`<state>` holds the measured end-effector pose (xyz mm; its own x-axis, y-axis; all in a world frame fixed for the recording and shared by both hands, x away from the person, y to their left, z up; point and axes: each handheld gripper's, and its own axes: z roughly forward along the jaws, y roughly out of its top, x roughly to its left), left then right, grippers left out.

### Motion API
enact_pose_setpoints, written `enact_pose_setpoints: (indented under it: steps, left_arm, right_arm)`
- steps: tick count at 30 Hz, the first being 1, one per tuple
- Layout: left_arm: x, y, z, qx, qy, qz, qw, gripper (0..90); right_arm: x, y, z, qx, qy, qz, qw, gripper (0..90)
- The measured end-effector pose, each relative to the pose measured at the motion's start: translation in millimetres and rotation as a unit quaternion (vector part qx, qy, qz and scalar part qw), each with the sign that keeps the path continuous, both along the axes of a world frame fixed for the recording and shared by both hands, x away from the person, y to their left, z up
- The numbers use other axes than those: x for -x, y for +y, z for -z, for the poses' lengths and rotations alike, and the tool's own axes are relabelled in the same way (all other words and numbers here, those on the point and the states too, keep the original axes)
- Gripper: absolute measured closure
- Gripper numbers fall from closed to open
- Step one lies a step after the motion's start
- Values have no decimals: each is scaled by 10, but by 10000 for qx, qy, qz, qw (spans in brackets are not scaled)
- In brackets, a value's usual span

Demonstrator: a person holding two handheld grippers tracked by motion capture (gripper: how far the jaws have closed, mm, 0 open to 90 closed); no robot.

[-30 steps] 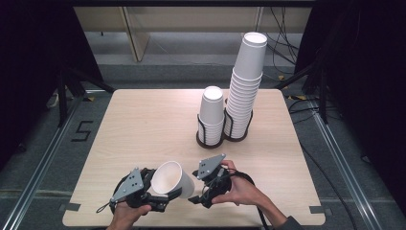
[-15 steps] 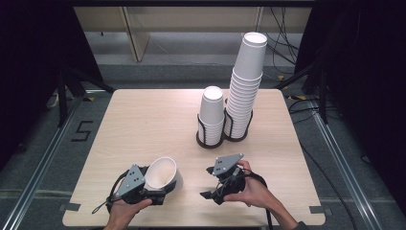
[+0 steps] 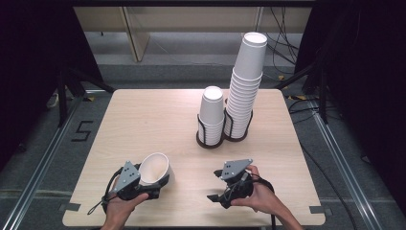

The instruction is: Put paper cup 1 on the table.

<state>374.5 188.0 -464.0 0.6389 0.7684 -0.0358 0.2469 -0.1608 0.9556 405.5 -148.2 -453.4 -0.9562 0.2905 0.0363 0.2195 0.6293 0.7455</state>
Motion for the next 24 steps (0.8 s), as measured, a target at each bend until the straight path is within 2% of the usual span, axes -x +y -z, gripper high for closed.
enact_pose_setpoints:
  steps: [2, 7, 12, 16, 19, 21, 24]
  left_arm:
    - [-30, 4, 10, 38, 18, -38, 10000, 154]
    - [-98, 22, 1, 5, 82, -179, 9998, 154]
    - [-236, 54, -15, 20, 36, -352, 9994, 153]
    - [-364, 89, -38, 55, 14, -485, 9988, 153]
    - [-470, 115, -70, -23, -35, -580, 9983, 153]
    - [-563, 122, -74, -149, -76, -621, 9979, 152]
    - [-731, 135, -68, -122, -29, -760, 9970, 151]
  right_arm:
    - [12, -43, 11, -49, 57, 50, 10000, 178]
    - [46, -129, 43, -51, 14, 168, 9998, 178]
    - [100, -208, 38, -156, 54, 205, 9997, 181]
    - [134, -279, 38, -203, 21, 296, 9994, 181]
    - [143, -326, 49, -199, 24, 324, 9993, 184]
    - [150, -348, 62, -207, 43, 296, 9993, 192]
    - [152, -361, 89, -186, 47, 262, 9995, 190]
